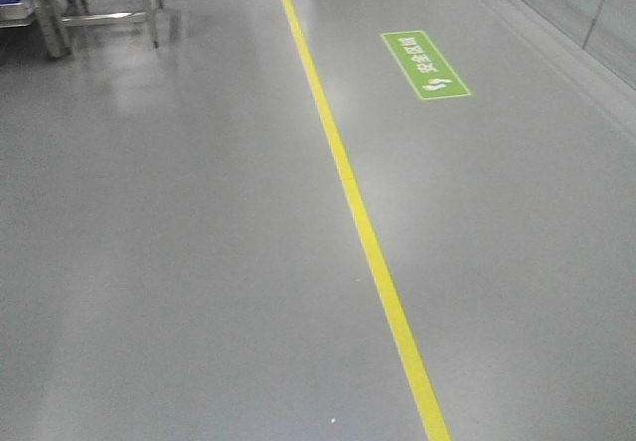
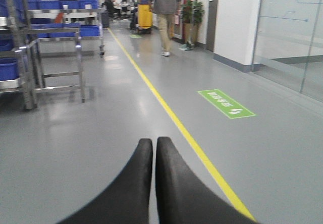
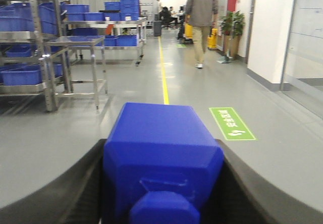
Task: Pour parts from conveyor to right shelf
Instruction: 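Drive along the yellow-lined aisle carrying the block in the right gripper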
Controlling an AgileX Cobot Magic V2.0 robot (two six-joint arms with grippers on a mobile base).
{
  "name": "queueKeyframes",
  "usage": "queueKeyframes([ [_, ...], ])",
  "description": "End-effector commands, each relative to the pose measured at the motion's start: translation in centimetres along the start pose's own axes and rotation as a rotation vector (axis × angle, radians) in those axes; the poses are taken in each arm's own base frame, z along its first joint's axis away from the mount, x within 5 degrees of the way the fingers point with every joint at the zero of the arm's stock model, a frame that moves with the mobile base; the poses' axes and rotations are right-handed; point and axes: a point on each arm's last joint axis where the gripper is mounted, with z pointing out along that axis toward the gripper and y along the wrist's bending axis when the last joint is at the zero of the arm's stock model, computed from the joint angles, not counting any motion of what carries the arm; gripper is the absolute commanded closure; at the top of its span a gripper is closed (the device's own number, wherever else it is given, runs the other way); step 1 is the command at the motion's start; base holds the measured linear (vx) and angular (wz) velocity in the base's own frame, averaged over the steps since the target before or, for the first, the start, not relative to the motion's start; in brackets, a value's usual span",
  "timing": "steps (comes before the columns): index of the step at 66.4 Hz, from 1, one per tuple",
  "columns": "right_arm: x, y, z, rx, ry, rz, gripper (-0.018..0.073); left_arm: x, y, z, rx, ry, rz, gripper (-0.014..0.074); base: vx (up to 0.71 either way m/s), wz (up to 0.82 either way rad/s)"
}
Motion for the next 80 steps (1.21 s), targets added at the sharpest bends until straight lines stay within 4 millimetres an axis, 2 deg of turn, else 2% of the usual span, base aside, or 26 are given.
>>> queueKeyframes([
  [1, -1.51, -0.06, -0.02, 0.004, -0.089, -0.001, 0.0564, -1.43, -0.07, -0.25, 0.01, -0.11, -0.014, 0.0603, 0.23, -0.37],
  [32, -1.5, -0.06, -0.02, 0.004, -0.088, -0.001, 0.0564, -1.43, -0.07, -0.25, 0.01, -0.11, -0.014, 0.0603, 0.37, -0.12],
  [80, -1.5, -0.06, -0.02, 0.004, -0.088, -0.001, 0.0564, -1.43, -0.07, -0.25, 0.01, -0.11, -0.014, 0.0603, 0.55, 0.07],
])
